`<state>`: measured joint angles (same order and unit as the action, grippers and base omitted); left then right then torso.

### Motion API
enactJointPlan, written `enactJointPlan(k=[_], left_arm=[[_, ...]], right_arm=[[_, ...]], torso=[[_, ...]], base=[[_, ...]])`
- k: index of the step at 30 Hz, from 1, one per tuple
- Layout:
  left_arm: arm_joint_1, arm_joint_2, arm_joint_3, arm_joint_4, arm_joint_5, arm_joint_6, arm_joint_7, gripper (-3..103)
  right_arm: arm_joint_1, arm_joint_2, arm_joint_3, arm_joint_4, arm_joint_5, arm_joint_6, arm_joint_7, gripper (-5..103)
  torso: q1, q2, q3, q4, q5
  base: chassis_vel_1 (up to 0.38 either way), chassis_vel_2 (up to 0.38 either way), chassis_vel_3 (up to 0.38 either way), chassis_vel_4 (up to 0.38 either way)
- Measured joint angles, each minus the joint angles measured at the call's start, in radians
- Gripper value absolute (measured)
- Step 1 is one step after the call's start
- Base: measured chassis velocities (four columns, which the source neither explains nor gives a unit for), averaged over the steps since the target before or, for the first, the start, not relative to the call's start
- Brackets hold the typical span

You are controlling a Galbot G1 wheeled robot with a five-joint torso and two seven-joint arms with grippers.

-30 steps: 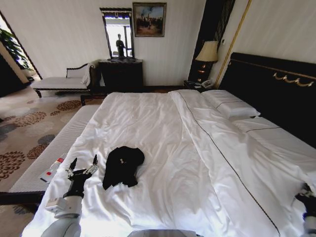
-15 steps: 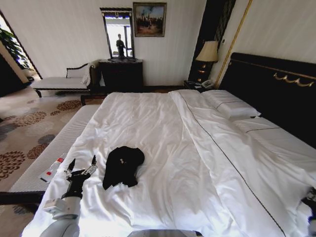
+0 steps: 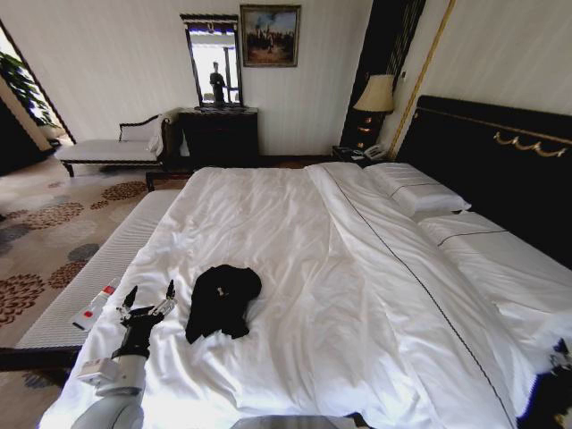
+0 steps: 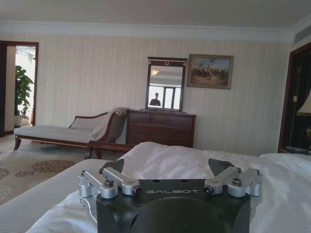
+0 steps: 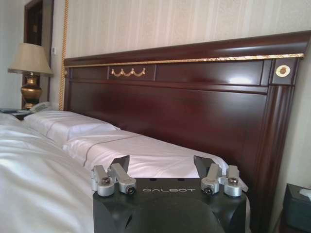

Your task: Fold the clothes on the bed.

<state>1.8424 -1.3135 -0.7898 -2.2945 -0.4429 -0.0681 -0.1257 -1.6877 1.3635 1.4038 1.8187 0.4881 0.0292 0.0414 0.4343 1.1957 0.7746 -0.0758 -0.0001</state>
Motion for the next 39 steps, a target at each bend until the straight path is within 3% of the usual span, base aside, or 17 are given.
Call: enactJointPlan(k=[1,4,6,8,12,14,19,29,39], left_arm=[[0.001,-0.001,0.0,0.0,0.0,0.0,0.0,100],[0.004,-0.007,0.001,0.0,0.002,-0.001,0.001,100],[0.005,-0.008,0.002,0.0,0.003,-0.001,0.001,100],[0.007,-0.012,0.004,-0.001,0.006,-0.001,0.002,100],[0.01,-0.015,0.007,-0.002,0.01,-0.001,0.002,100],[0.013,-0.018,0.01,-0.005,0.015,-0.002,0.003,100],[0.018,-0.023,0.009,-0.007,0.016,-0.005,0.004,100],[0.016,-0.025,0.01,-0.001,0.014,-0.008,0.006,100],[0.013,-0.023,0.009,0.003,0.014,-0.008,0.005,100]], right_arm=[[-0.003,0.004,-0.005,0.009,0.001,0.001,-0.002,75],[-0.033,0.038,-0.052,0.089,0.0,0.02,-0.02,91],[-0.039,0.045,-0.061,0.103,-0.003,0.023,-0.023,91],[-0.078,0.091,-0.121,0.196,-0.027,0.033,-0.043,99],[-0.115,0.151,-0.206,0.3,-0.056,0.04,-0.065,100],[-0.137,0.196,-0.311,0.376,-0.12,0.046,-0.079,100],[-0.15,0.211,-0.395,0.413,-0.196,0.046,-0.084,100],[-0.165,0.219,-0.41,0.395,-0.273,0.05,-0.082,100],[-0.169,0.226,-0.404,0.37,-0.276,0.059,-0.076,100]], torso=[[0.0,0.0,0.0,0.0,0.0],[0.0,0.0,0.0,0.0002,0.0],[0.0,0.0,0.0,0.0001,0.0],[0.0,0.0,0.0,-0.0001,0.0],[0.0,0.0,0.0,-0.0001,-0.0001],[0.0,0.0,0.0,-0.0001,-0.0002],[0.0,0.0,0.0,0.0001,-0.0001],[0.0,0.0,0.0,0.0,0.0],[0.0,0.0,0.0,-0.0002,0.0002]], base=[[0.0,0.0,0.0,0.0],[0.0,0.0,0.0,0.0],[0.0,0.0,0.0,0.0],[0.0,0.0,0.0,0.0],[0.0,0.0,0.0,0.0],[0.0,0.0,0.0,0.0],[0.0,0.0,0.0,0.0],[0.0,0.0,0.0,0.0],[0.015,0.025,-0.015,-0.013]])
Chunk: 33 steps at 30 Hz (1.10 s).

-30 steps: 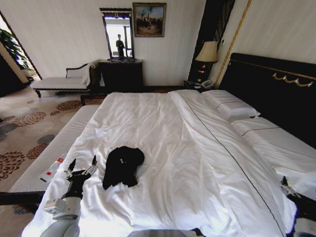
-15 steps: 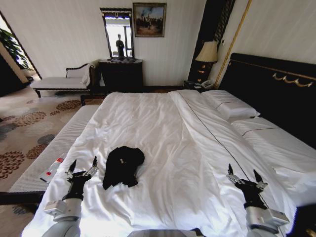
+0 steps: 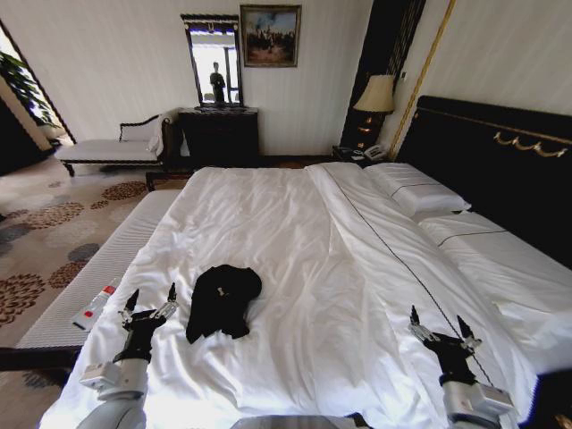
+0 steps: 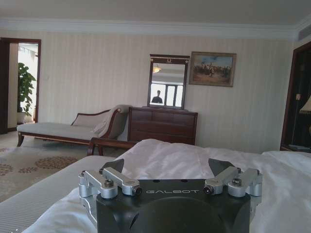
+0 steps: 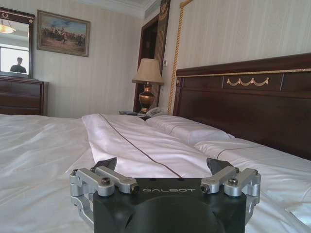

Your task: Fold the clothes on the bed.

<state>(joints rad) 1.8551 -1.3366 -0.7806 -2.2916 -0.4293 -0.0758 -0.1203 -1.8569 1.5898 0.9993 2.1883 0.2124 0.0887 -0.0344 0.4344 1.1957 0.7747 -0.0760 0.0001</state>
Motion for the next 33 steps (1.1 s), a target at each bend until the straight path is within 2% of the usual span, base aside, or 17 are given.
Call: enactJointPlan(k=[33], left_arm=[[-0.002,0.003,-0.003,0.005,-0.006,0.0,-0.006,100]], right_arm=[[0.003,0.009,-0.014,-0.004,-0.013,-0.002,0.002,100]], torso=[[0.0,0.0,0.0,0.0002,-0.0002]], base=[[0.095,0.087,-0.094,-0.092]])
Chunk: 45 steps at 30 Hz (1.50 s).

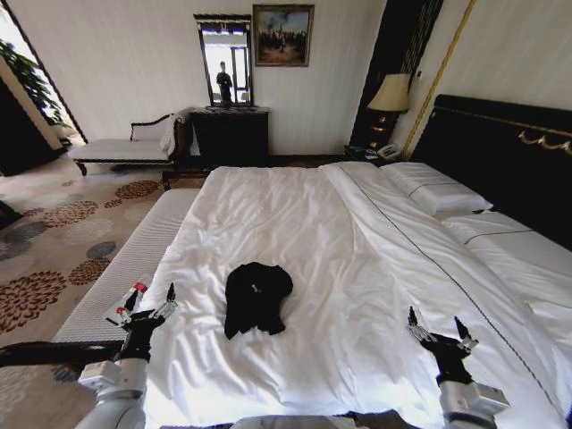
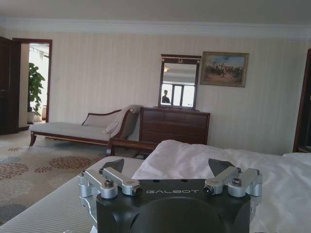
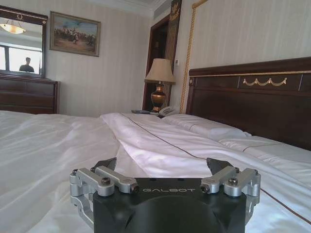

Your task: Fold the clothes on the bed.

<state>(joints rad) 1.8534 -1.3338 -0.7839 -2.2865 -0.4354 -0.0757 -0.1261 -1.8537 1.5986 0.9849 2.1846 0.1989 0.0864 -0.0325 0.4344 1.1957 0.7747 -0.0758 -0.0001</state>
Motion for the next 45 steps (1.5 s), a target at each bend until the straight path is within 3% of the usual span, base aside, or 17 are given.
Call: enactJointPlan(k=[22,33,35,38,41,43,45], left_arm=[[0.013,-0.019,0.007,-0.004,0.008,0.0,0.001,100],[0.019,-0.021,0.017,0.015,0.02,0.01,0.002,100],[0.028,-0.021,0.029,0.023,0.035,0.035,0.013,100],[0.036,-0.02,0.036,0.025,0.047,0.049,0.024,100],[0.05,-0.019,0.058,0.031,0.068,0.065,0.036,100],[0.051,-0.019,0.061,0.033,0.068,0.065,0.038,100],[0.055,-0.017,0.077,0.036,0.049,0.066,0.052,100]], right_arm=[[-0.001,0.009,-0.029,-0.006,-0.013,0.004,0.001,100],[0.006,0.003,-0.081,-0.033,-0.021,-0.018,0.074,100],[0.014,-0.034,-0.122,-0.036,0.02,-0.075,0.124,100],[0.017,-0.078,-0.153,-0.029,0.08,-0.118,0.132,100],[0.058,-0.186,-0.204,-0.003,0.305,-0.234,0.135,100],[0.075,-0.204,-0.21,-0.002,0.34,-0.254,0.14,100],[0.175,-0.282,-0.241,-0.012,0.51,-0.329,0.164,100]], torso=[[0.0,0.0,0.0,0.0001,0.0001],[0.0,0.0,0.0,-0.0002,-0.0001],[0.0,0.0,0.0,-0.0002,0.0005],[0.0,0.0,0.0,-0.0002,0.0004],[0.0,0.0,0.0,0.0,0.0001],[0.0,0.0,0.0,-0.0002,-0.0001],[0.0,0.0,0.0,-0.0002,0.0001]], base=[[0.07,0.077,-0.073,-0.076],[0.042,0.038,-0.047,-0.033],[0.0,0.0,0.0,0.0],[0.0,0.0,0.0,0.0],[0.0,0.0,0.0,0.0],[0.0,0.0,0.0,0.0],[0.0,0.0,0.0,0.0]])
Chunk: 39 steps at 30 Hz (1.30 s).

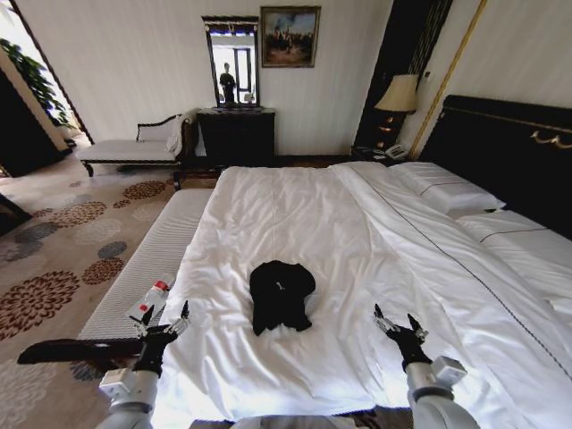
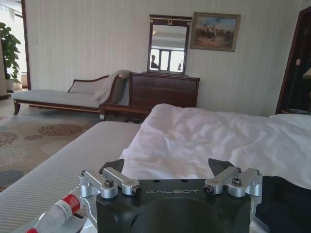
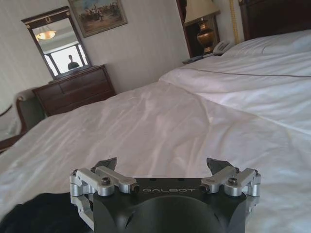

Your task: Fold the clothes on the bed.

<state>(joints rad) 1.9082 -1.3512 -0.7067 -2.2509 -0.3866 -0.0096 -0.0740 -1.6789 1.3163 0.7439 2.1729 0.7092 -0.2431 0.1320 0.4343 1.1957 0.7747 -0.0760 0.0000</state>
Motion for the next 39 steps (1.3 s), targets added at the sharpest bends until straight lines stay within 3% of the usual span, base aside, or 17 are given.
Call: enactJointPlan(k=[1,3,4,7,8,12,16,20,28,33,39], left_arm=[[0.001,0.001,0.006,-0.001,-0.01,0.0,0.004,100],[0.002,0.001,0.009,-0.002,-0.014,0.001,0.006,100],[0.002,-0.003,0.015,-0.003,-0.011,0.004,0.006,100],[0.007,-0.014,0.02,0.001,0.018,0.0,0.005,100],[0.007,-0.014,0.02,0.001,0.018,0.0,0.005,100],[0.021,-0.036,0.023,0.0,0.034,-0.019,0.004,100],[0.028,-0.044,0.03,-0.001,0.05,-0.029,0.003,100],[0.031,-0.046,0.035,-0.004,0.053,-0.035,0.002,100],[0.035,-0.042,0.041,-0.006,0.055,-0.043,0.001,100],[0.04,-0.052,0.041,-0.007,0.054,-0.045,0.001,100],[0.049,-0.065,0.027,-0.016,0.051,-0.057,0.0,100]], right_arm=[[0.048,-0.029,-0.014,-0.01,0.078,-0.031,0.01,100],[0.076,-0.046,-0.023,-0.017,0.12,-0.049,0.014,100],[0.145,-0.094,-0.051,-0.047,0.205,-0.097,0.02,100],[0.251,-0.198,-0.114,-0.134,0.336,-0.176,0.021,100],[0.251,-0.198,-0.114,-0.134,0.336,-0.176,0.021,100],[0.395,-0.292,-0.206,-0.279,0.559,-0.298,0.024,100],[0.516,-0.318,-0.267,-0.399,0.626,-0.365,0.006,100],[0.622,-0.313,-0.334,-0.518,0.641,-0.395,-0.017,100],[0.771,-0.213,-0.436,-0.738,0.611,-0.407,-0.055,100],[0.845,-0.139,-0.458,-0.835,0.569,-0.399,-0.079,100],[0.889,-0.098,-0.451,-0.916,0.545,-0.398,-0.09,100]], torso=[[0.0,0.0,0.0,0.0002,0.0001],[0.0,0.0,0.0,0.0005,0.0002],[0.0,0.0,0.0,0.0005,0.0003],[0.0,0.0,0.0,0.0003,0.0002],[0.0,0.0,0.0,0.0003,0.0002],[0.0,0.0,0.0,0.0002,0.0002],[0.0,0.0,0.0,0.0,-0.0001],[0.0,0.0,0.0,0.0002,0.0],[0.0,0.0,0.0,0.0001,0.0],[0.0,0.0,0.0,0.0001,-0.0001],[0.0,0.0,0.0,0.0002,-0.0001]], base=[[0.0,0.0,0.0,0.0],[0.0,0.0,0.0,0.0],[0.0,0.0,0.0,0.0],[0.0,0.0,0.0,0.0],[0.0,0.0,0.0,0.0],[0.0,0.0,0.0,0.0],[0.0,0.0,0.0,0.0],[0.0,0.0,0.0,0.0],[0.0,0.0,0.0,0.0],[0.0,0.0,0.0,0.0],[0.0,0.0,0.0,0.0]])
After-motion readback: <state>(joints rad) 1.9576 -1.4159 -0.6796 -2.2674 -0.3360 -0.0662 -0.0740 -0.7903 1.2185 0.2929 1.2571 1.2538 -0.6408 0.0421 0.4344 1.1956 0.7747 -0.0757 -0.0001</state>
